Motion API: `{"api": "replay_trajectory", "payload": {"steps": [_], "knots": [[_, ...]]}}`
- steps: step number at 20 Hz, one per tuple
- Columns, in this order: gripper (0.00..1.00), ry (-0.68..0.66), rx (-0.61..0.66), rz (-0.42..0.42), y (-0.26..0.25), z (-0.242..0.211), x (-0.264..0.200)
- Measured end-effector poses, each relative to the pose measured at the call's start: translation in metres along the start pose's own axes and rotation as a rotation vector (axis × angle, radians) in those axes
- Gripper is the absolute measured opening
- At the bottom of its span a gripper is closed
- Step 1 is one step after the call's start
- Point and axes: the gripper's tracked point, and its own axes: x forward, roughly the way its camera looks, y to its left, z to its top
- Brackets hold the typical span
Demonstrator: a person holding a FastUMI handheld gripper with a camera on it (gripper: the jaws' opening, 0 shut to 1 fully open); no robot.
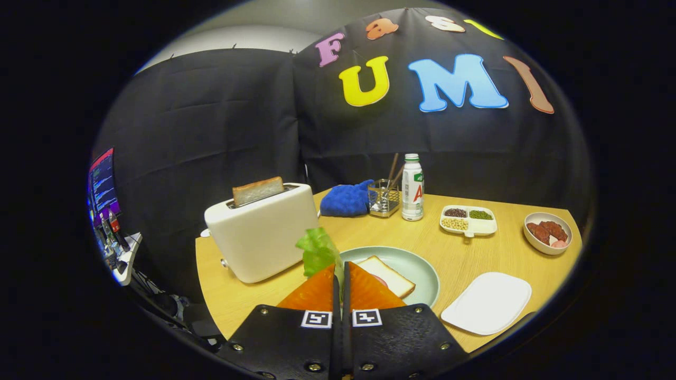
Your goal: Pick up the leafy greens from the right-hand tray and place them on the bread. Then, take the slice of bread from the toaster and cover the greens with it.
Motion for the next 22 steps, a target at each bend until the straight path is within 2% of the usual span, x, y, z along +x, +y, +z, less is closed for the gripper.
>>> {"api": "replay_trajectory", "payload": {"steps": [5,11,14,16,17,19,21,22], "knots": [[0.00,0.050,-0.033,-0.094,-0.031,-0.020,0.011],[0.00,0.084,-0.056,-0.123,-0.039,-0.036,0.024],[0.01,0.119,-0.106,-0.166,-0.053,-0.044,0.027],[0.07,0.131,-0.128,-0.196,-0.061,-0.049,0.025],[0.21,0.127,-0.131,-0.204,-0.062,-0.050,0.026],[0.29,0.104,-0.134,-0.223,-0.066,-0.046,0.023],[0.46,0.055,-0.154,-0.257,-0.071,-0.036,0.018],[0.49,0.026,-0.169,-0.277,-0.071,-0.029,0.013]]}}
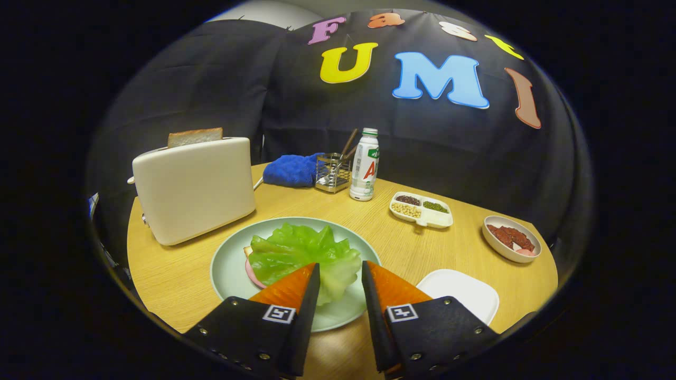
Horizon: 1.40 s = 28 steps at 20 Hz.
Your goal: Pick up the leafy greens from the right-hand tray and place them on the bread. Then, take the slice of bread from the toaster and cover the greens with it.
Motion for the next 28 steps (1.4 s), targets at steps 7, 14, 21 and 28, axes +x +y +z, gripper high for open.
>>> {"api": "replay_trajectory", "payload": {"steps": [7,14,21,28], "knots": [[0.62,-0.186,0.071,-0.086,-0.001,0.041,-0.033],[0.60,-0.253,0.154,-0.176,0.013,0.068,-0.064],[0.60,-0.308,0.138,-0.125,0.068,0.104,-0.075],[0.60,-0.401,0.142,-0.077,0.133,0.143,-0.082]]}}
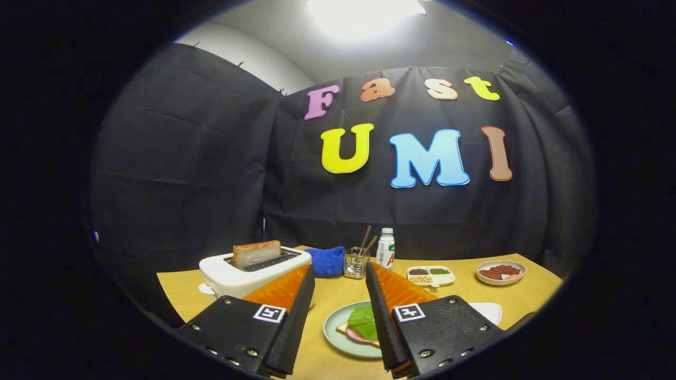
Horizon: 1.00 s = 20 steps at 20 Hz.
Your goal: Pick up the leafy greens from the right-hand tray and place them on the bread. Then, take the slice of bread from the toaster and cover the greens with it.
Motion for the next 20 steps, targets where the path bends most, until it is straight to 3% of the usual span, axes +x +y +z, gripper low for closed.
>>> {"api": "replay_trajectory", "payload": {"steps": [5,20], "knots": [[0.60,0.035,0.089,0.043,0.050,0.008,0.014],[0.61,0.162,0.072,0.038,0.159,-0.022,0.079]]}}
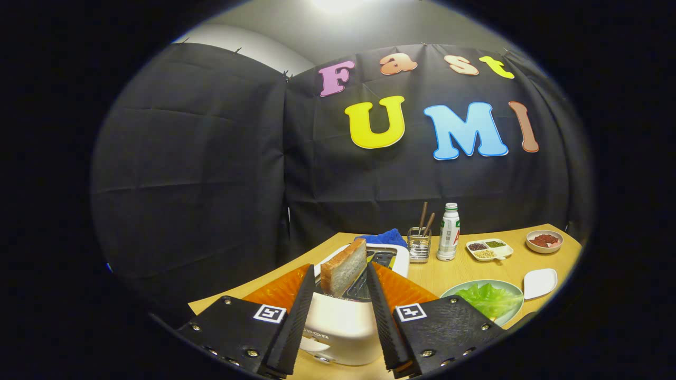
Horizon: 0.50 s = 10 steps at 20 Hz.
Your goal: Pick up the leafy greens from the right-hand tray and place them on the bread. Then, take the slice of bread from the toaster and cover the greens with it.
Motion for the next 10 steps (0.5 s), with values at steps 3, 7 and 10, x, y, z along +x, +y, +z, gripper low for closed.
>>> {"api": "replay_trajectory", "payload": {"steps": [3,7,10], "knots": [[0.61,0.027,-0.006,-0.019,0.007,-0.011,0.014],[0.61,0.018,0.016,-0.078,0.008,-0.008,0.031],[0.60,0.022,0.000,-0.129,0.003,-0.008,0.041]]}}
